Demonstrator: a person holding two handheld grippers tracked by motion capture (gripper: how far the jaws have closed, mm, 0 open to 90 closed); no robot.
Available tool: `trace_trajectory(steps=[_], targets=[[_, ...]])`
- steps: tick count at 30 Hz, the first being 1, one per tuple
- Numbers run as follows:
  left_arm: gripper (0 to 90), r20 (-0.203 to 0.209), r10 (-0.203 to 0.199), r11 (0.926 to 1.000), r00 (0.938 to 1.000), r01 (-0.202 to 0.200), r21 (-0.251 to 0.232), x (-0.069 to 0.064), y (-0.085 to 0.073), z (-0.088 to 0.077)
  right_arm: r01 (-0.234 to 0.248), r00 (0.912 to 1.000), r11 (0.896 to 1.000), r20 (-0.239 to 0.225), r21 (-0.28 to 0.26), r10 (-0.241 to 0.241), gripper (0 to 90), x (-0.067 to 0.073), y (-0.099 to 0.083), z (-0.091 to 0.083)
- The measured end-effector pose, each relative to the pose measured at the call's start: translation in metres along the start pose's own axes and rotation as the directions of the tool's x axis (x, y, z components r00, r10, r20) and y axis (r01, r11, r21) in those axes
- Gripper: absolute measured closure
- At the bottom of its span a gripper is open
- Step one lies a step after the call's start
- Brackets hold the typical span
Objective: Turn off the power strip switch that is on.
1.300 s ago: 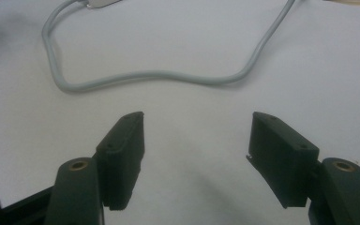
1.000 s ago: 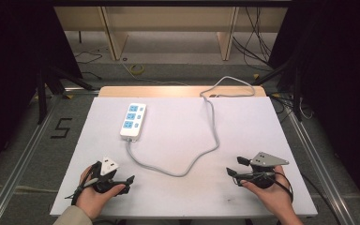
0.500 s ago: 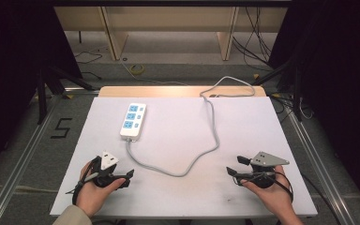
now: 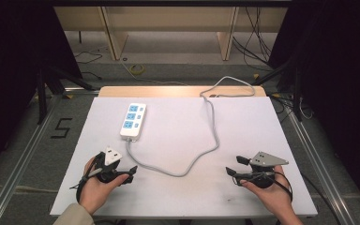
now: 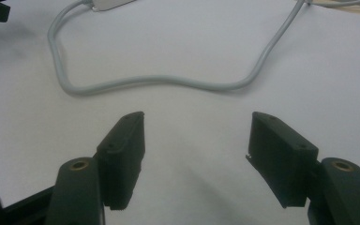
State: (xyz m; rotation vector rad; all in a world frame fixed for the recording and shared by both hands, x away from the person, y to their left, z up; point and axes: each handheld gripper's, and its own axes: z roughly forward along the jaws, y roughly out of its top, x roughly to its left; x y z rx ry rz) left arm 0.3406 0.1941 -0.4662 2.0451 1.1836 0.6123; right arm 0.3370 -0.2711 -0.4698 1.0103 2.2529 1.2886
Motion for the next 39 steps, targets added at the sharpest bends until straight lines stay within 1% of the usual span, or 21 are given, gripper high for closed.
trace_trajectory(steps=[15,20,21,24,27,31,35,39], targets=[[16.9,0.005,0.020,0.9997,0.9998,-0.020,-0.014,-0.002,0.017,0.010,0.000,1.0000,1.000,-0.003,0.000,0.000,37.4,0.002,0.000,0.001],[16.9,0.004,0.016,0.9997,0.9999,-0.016,-0.018,-0.001,0.022,0.013,0.001,1.0000,1.000,-0.004,-0.001,-0.001,37.4,0.002,0.000,0.001],[16.9,0.006,0.021,0.9997,0.9998,-0.021,-0.016,0.000,0.023,0.014,0.001,1.0000,1.000,-0.004,-0.001,-0.001,37.4,0.002,0.000,0.001],[16.9,0.004,0.013,0.9997,0.9999,-0.013,-0.022,0.000,0.028,0.016,0.000,1.0000,1.000,-0.004,-0.001,0.000,37.4,0.002,0.000,0.001],[16.9,0.004,0.019,0.9996,0.9998,-0.018,-0.020,0.001,0.032,0.017,0.002,1.0000,1.000,-0.006,0.000,-0.002,37.4,0.002,0.000,0.001],[16.8,0.005,0.016,0.9996,0.9999,-0.016,-0.022,0.002,0.038,0.021,0.003,1.0000,1.000,-0.007,0.001,-0.003,37.4,0.002,0.000,0.002],[16.9,0.004,0.018,0.9996,0.9998,-0.017,-0.022,0.003,0.043,0.024,0.013,0.9999,1.000,-0.008,0.002,-0.013,37.4,0.003,0.000,0.002],[17.1,0.001,0.015,0.9996,0.9999,-0.015,-0.023,0.004,0.047,0.027,0.013,0.9999,1.000,-0.008,0.001,-0.013,37.4,0.002,0.000,0.003]])
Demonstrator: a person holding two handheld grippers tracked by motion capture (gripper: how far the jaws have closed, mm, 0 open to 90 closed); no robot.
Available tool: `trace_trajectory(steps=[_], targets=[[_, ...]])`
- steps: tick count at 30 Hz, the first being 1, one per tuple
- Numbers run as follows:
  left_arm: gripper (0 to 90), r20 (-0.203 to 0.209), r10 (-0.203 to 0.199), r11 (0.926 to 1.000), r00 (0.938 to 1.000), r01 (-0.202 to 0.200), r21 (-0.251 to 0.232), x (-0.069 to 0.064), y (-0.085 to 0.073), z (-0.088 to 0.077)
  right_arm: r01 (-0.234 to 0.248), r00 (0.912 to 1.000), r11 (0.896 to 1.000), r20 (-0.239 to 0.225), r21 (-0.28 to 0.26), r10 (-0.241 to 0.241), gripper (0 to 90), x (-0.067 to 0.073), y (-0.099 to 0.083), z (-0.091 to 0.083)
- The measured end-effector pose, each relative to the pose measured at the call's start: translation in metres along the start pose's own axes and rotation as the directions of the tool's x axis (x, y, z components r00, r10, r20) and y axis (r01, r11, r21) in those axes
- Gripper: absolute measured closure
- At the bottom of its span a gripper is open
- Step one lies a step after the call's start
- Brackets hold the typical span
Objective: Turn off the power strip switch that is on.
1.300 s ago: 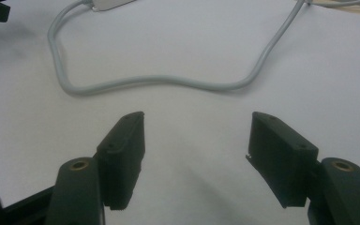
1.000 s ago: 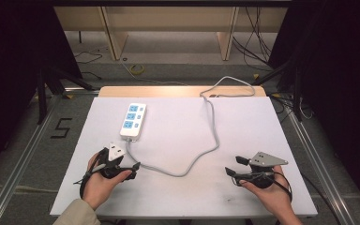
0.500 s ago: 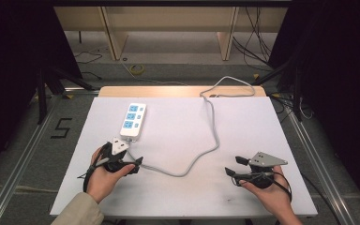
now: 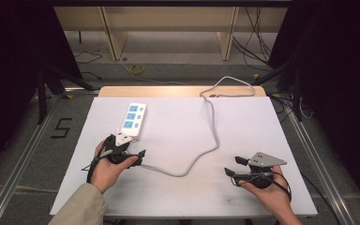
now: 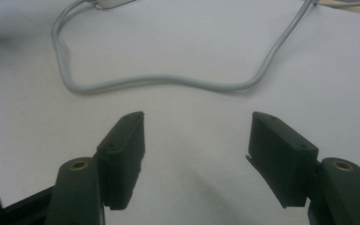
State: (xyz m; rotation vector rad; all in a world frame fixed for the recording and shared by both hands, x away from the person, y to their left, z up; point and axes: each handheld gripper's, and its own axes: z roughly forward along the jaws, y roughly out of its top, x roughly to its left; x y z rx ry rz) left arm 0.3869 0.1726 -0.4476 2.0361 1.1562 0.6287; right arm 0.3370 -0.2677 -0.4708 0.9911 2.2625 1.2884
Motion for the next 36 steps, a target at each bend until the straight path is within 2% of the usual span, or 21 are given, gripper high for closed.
trace_trajectory(steps=[18,36], targets=[[20.4,-0.015,0.014,0.9999,0.9998,-0.014,0.005,0.004,0.018,0.016,-0.003,1.0000,1.000,0.003,-0.001,0.003,37.4,0.000,0.000,0.000],[26.8,-0.032,0.050,0.9985,0.9982,-0.050,0.023,0.017,0.049,0.037,-0.005,1.0000,1.000,0.007,0.000,0.005,37.4,-0.001,0.000,0.000]])
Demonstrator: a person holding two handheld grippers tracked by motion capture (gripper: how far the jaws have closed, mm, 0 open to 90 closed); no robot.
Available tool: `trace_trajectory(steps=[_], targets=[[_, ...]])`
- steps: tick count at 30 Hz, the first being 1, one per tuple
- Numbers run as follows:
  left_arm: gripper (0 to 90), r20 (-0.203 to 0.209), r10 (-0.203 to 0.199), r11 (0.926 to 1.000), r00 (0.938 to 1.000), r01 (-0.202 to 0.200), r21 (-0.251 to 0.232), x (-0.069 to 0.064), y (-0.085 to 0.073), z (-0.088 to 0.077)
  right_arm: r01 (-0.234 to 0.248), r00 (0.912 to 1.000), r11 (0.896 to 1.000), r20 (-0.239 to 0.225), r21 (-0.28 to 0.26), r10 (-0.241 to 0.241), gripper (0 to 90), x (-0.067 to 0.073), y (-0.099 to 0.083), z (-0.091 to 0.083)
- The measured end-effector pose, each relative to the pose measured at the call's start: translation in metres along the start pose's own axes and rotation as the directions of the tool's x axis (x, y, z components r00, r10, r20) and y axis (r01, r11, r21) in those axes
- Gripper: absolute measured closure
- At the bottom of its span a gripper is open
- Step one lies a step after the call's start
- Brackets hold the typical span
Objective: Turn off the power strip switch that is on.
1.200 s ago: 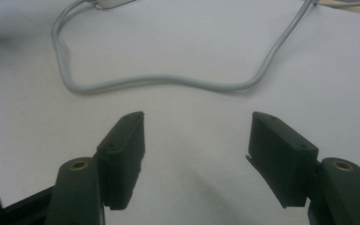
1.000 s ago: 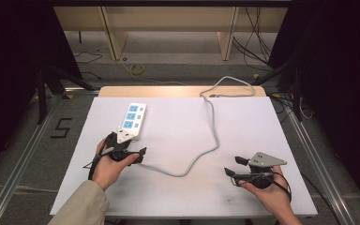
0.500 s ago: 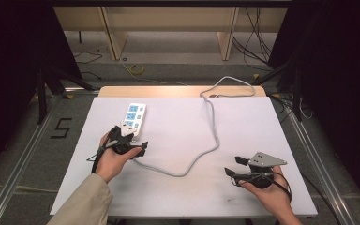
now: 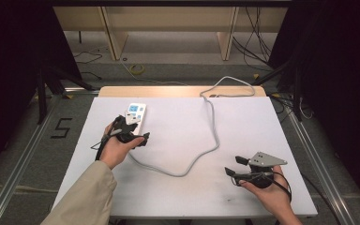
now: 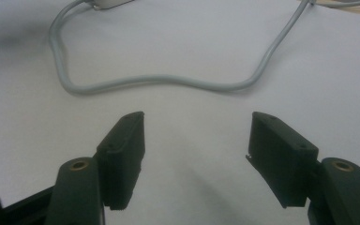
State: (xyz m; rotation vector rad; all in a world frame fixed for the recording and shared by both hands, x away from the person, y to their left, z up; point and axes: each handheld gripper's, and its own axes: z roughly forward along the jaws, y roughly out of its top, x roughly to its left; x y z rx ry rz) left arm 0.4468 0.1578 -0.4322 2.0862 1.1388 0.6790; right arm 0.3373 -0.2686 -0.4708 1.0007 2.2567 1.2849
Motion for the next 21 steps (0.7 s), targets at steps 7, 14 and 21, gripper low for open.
trace_trajectory(steps=[7,14,21], targets=[[31.7,-0.016,-0.002,1.0000,0.9999,0.002,0.006,0.006,0.007,0.007,-0.001,1.0000,1.000,0.000,0.001,0.001,37.4,0.000,0.000,0.000],[38.8,-0.039,-0.004,0.9999,0.9992,0.004,0.009,0.012,0.012,0.015,-0.004,1.0000,1.000,0.000,-0.001,0.004,37.4,0.000,0.000,0.000],[51.3,-0.070,-0.001,0.9999,0.9975,0.002,0.013,0.019,0.015,0.025,-0.005,1.0000,1.000,0.001,0.001,0.005,37.4,-0.001,0.000,0.000]])
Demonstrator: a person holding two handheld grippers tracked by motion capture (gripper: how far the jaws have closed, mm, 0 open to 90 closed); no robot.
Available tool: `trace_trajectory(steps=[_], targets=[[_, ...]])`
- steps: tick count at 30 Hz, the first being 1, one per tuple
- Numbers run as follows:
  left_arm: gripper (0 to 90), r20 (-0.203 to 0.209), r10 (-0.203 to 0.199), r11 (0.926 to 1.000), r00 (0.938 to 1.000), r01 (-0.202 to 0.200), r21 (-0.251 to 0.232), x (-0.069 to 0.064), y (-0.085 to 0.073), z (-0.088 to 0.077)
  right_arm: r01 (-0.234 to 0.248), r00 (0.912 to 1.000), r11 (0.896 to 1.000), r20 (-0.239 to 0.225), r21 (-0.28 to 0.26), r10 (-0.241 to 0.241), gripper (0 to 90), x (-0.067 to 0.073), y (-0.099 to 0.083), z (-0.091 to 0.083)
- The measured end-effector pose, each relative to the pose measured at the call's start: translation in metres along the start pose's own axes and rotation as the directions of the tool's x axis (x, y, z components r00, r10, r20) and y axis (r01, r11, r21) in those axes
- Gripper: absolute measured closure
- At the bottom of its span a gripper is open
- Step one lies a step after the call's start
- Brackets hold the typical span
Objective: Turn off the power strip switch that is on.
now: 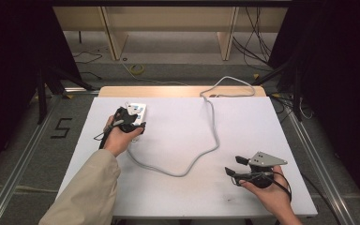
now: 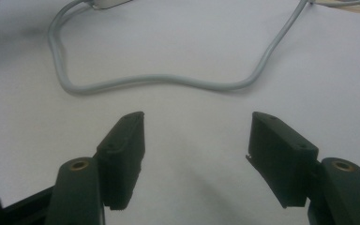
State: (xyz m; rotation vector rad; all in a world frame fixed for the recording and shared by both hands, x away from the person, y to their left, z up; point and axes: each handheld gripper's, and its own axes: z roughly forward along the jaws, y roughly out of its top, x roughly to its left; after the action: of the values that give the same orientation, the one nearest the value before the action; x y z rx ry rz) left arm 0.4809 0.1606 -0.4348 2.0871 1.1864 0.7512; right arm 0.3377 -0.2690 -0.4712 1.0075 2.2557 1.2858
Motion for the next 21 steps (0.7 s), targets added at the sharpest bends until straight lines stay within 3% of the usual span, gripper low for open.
trace_trajectory(steps=[7,15,21], targets=[[69.4,-0.017,-0.010,0.9999,0.9998,0.010,-0.012,0.007,0.005,0.006,0.003,1.0000,1.000,-0.001,-0.003,-0.003,37.4,0.000,0.000,0.000],[88.7,-0.042,-0.012,0.9998,0.9990,0.013,0.015,0.012,0.009,0.012,0.003,1.0000,1.000,-0.004,-0.001,-0.003,37.3,0.000,0.000,0.000],[89.5,-0.050,-0.026,0.9992,0.9984,0.027,0.029,0.015,0.013,0.016,0.004,1.0000,1.000,-0.006,-0.001,-0.004,37.3,0.000,0.000,0.001]])
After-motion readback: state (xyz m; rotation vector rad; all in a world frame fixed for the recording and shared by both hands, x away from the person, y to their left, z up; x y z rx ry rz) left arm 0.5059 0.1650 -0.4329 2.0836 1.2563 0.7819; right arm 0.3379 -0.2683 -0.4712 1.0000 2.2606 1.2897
